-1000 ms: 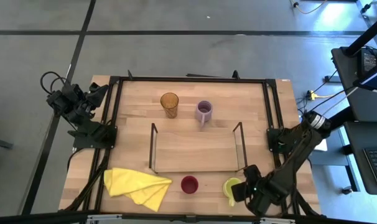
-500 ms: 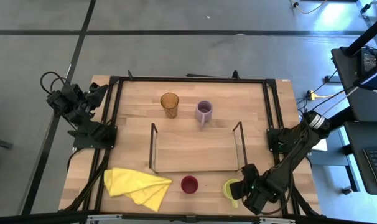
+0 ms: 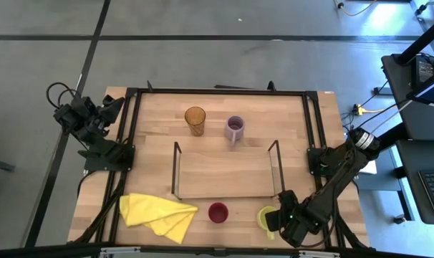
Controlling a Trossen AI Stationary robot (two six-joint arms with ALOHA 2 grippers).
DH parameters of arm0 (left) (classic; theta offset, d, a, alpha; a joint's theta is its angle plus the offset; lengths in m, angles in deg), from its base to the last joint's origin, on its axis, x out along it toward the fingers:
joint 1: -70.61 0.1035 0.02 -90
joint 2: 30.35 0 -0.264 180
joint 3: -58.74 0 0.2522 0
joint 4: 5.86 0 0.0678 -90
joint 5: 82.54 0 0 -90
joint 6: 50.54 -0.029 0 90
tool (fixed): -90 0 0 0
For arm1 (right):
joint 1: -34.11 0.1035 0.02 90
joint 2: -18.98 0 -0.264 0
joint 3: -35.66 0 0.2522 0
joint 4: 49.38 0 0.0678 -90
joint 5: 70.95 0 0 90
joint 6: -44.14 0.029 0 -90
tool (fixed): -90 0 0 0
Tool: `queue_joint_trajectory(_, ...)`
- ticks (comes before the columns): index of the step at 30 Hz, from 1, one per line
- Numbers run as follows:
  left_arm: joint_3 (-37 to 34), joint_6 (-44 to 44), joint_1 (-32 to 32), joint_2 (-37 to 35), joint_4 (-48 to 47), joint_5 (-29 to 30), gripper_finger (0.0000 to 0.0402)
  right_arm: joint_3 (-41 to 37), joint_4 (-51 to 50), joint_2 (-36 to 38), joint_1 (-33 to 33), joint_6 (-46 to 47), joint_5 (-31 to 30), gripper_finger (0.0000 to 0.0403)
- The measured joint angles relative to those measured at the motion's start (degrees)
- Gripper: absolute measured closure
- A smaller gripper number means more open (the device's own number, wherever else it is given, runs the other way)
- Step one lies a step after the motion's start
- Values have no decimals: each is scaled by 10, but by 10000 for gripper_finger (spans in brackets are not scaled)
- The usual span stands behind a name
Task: Stack small to large cups/mugs on shelf
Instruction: Put the yellow mug on the shelf
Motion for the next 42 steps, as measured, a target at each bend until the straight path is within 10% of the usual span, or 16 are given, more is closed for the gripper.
queue_joint_trajectory(30, 0, -72, 0, 0, 4, 0, 370, 8, 41, 27, -1, -96, 28, 393)
queue_joint_trajectory(42, 0, -104, 0, 0, 4, 0, 370, 261, -342, 30, -118, -358, 5, 392)
